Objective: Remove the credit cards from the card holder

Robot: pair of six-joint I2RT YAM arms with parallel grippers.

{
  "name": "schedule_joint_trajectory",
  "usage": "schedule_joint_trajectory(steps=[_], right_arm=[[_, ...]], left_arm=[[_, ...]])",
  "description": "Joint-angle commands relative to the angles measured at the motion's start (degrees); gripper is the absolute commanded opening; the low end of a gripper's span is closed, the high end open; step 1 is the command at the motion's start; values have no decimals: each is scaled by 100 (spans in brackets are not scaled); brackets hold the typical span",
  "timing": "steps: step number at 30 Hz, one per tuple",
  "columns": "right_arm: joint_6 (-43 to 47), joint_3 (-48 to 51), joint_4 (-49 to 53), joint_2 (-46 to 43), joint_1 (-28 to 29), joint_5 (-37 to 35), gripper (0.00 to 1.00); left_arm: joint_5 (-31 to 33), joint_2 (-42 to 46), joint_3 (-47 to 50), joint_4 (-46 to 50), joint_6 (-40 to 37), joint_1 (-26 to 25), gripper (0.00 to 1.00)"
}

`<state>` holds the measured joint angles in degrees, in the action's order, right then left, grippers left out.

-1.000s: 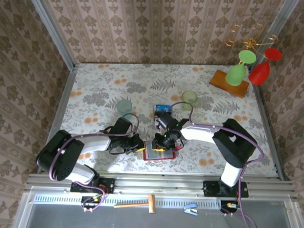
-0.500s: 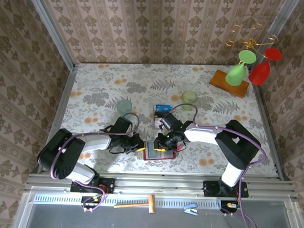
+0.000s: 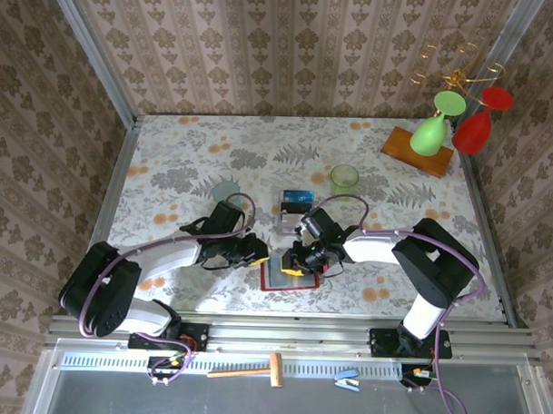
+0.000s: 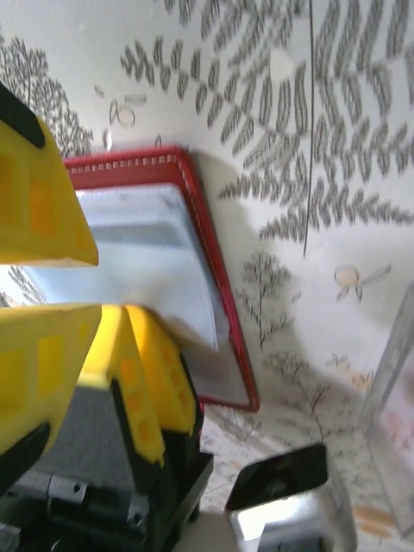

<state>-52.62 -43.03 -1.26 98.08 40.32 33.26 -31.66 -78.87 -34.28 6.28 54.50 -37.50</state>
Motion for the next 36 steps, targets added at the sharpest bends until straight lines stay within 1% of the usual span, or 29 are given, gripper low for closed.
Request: schedule_joint_trajectory(steps=[1, 8, 16, 21, 30, 33, 36], right_arm=[[-141, 253, -197, 123, -75, -51, 25], [-313, 475, -753, 270, -190, 205, 25], [-336, 567, -916, 311, -265, 318, 24], [-343, 593, -946, 314, -292, 331, 24], [-381, 676, -1024, 325, -323, 340, 18], [-389, 682, -1041, 345, -323, 348, 17], [-390, 689, -1063, 361, -323, 359, 15]], left_arm=[[99, 13, -87, 79, 211, -128, 24], [192, -333, -48, -269, 411, -377, 28], [314, -484, 102, -455, 529, -418, 30], [405, -459, 110, -306, 499, -428, 32], [468, -462, 110, -223, 487, -429, 34], [410, -488, 124, -307, 502, -429, 34], [283, -562, 115, -463, 534, -453, 30]])
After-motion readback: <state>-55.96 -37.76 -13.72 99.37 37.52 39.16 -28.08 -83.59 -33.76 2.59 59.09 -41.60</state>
